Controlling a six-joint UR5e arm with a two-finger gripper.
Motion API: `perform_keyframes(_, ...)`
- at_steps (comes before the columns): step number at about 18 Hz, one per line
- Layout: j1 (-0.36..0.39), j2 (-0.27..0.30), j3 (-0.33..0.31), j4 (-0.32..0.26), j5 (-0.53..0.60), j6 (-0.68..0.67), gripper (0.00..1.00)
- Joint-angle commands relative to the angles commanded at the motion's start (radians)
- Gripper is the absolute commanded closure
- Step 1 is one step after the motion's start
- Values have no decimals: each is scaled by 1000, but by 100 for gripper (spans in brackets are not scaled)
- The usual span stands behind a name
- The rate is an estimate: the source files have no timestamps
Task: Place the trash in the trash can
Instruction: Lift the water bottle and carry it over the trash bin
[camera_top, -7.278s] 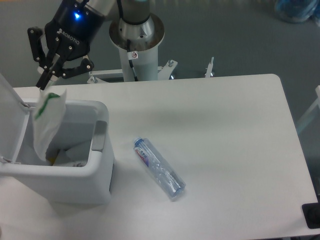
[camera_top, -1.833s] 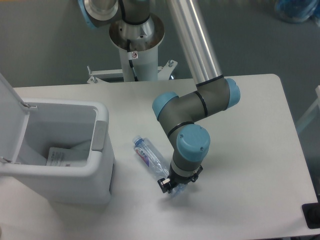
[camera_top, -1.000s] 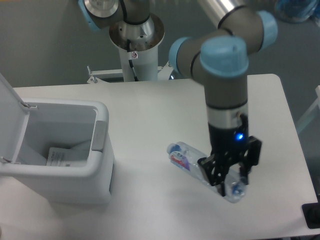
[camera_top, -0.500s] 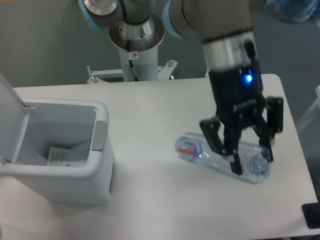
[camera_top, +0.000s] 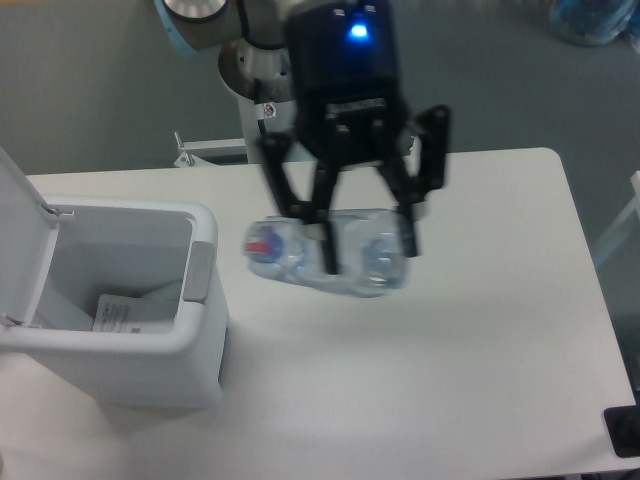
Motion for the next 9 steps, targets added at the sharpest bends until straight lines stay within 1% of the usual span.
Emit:
perform_keyframes(3,-38,-17,3,3,-3,3,37)
perform_keyframes(6,-91,-31,-2,31,-3,9,37)
perform_keyframes(7,-109,-32,-8,29,-3,8,37)
perform_keyframes(9,-135,-25,-47,34,-2,8,35)
